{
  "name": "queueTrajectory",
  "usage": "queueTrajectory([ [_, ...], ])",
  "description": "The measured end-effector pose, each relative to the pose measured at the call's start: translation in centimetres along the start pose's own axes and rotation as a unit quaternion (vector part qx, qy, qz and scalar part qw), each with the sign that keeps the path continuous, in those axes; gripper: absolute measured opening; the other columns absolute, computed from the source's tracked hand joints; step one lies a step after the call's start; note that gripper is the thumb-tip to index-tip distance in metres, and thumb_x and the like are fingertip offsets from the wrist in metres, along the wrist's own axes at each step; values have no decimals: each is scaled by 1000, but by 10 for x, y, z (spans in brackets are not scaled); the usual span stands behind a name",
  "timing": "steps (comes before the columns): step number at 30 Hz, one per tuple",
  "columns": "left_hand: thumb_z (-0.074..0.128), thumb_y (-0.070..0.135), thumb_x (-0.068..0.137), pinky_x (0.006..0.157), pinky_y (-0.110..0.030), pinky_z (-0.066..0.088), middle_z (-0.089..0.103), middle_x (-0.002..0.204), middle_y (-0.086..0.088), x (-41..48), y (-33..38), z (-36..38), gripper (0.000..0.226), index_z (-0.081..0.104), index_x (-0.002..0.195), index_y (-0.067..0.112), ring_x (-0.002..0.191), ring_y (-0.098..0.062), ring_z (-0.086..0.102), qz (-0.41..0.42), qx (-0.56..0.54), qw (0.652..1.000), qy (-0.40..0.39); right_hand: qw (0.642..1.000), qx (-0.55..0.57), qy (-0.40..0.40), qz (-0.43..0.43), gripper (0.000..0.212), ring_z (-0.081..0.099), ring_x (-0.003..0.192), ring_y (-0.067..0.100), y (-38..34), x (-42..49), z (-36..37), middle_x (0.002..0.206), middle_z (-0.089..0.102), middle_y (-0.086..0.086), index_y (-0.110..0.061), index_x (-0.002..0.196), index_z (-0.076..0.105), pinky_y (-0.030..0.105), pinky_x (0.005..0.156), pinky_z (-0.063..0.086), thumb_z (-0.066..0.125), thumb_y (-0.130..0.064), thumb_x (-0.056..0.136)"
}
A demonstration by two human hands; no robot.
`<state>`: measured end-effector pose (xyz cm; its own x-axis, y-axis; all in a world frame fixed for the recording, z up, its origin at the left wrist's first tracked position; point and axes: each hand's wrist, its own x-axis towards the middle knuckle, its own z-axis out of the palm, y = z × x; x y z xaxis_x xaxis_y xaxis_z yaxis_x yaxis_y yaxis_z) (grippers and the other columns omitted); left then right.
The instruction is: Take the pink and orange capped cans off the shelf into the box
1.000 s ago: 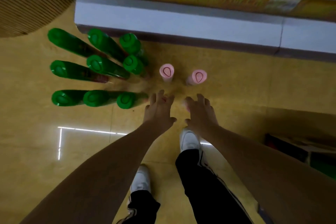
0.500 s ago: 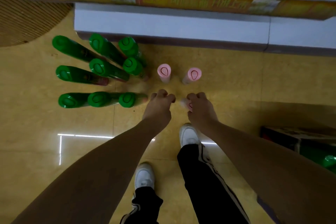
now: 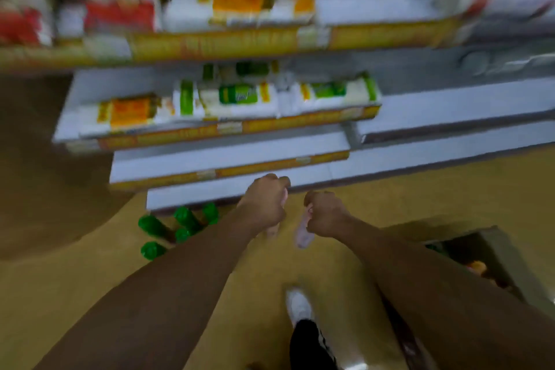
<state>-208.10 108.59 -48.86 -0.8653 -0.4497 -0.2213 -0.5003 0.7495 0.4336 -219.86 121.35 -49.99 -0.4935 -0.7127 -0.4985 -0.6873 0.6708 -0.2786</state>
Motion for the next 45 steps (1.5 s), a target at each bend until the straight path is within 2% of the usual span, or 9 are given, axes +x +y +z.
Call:
queueTrajectory([
  [8, 67, 19, 72, 56, -34, 37, 53, 76, -4, -32, 172, -205, 23, 45, 78, 21, 81, -35, 59, 159, 74, 982, 76, 993, -38, 112, 13, 37, 68, 95, 23, -6, -155, -222, 108, 70, 6, -13, 111, 68, 27, 69, 51, 79, -24, 77],
  [12, 70, 24, 72, 70, -38, 51, 64, 99, -13, -36, 248, -266, 38, 59, 108, 17, 95, -36, 61, 198, 88, 968, 130, 983, 28, 180, 37, 27, 65, 85, 26, 11, -223, -306, 103, 64, 14, -12, 100, 65, 36, 63, 58, 79, -11, 77],
  [14, 73, 24, 73, 76, -39, 53, 67, 110, -14, -35, 285, -287, 51, 60, 122, 16, 102, -37, 62, 220, 77, 962, 144, 971, 51, 228, 51, 32, 68, 86, 32, 21, -252, -338, 105, 62, 18, -8, 108, 62, 45, 65, 63, 76, -8, 79],
  [19, 79, 23, 72, 78, -36, 51, 67, 112, -11, -31, 382, -326, 48, 63, 117, 14, 103, -33, 62, 271, 43, 942, 194, 939, 68, 327, 80, 42, 66, 66, 30, 60, -307, -412, 102, 66, 24, 2, 118, 61, 41, 52, 60, 76, -8, 79],
  [26, 75, 19, 70, 58, -29, 38, 61, 98, -5, -15, 487, -327, 35, 54, 97, 26, 85, -27, 58, 352, 13, 913, 206, 915, 48, 387, 105, 43, 63, 96, 30, 142, -345, -468, 113, 59, 17, -5, 121, 54, 47, 73, 62, 74, -10, 83],
  [30, 74, 15, 73, 66, -36, 48, 63, 100, -7, 5, 532, -310, 36, 60, 106, 16, 89, -29, 59, 384, 7, 904, 186, 906, 33, 398, 138, 43, 60, 97, 26, 183, -349, -476, 111, 59, 13, -9, 118, 55, 43, 76, 61, 75, -12, 79],
  [35, 72, 20, 78, 76, -36, 50, 66, 107, -6, 46, 575, -291, 39, 63, 115, 12, 97, -27, 61, 441, -17, 887, 137, 898, 58, 396, 184, 42, 63, 88, 29, 226, -344, -484, 108, 60, 15, -5, 117, 56, 37, 56, 55, 73, -7, 79],
  [39, 70, 21, 81, 81, -42, 54, 68, 112, -12, 90, 606, -279, 38, 64, 117, 11, 100, -31, 63, 476, -25, 871, 121, 885, 91, 399, 223, 34, 69, 81, 34, 264, -331, -492, 101, 63, 18, -5, 112, 55, 45, 58, 61, 68, -4, 80],
  [45, 67, 12, 80, 67, -37, 51, 64, 96, -10, 156, 645, -248, 29, 63, 108, 11, 86, -29, 61, 529, -30, 847, 53, 859, 102, 396, 309, 31, 64, 63, 23, 308, -313, -492, 91, 65, 12, -5, 108, 62, 31, 41, 51, 70, -11, 78],
])
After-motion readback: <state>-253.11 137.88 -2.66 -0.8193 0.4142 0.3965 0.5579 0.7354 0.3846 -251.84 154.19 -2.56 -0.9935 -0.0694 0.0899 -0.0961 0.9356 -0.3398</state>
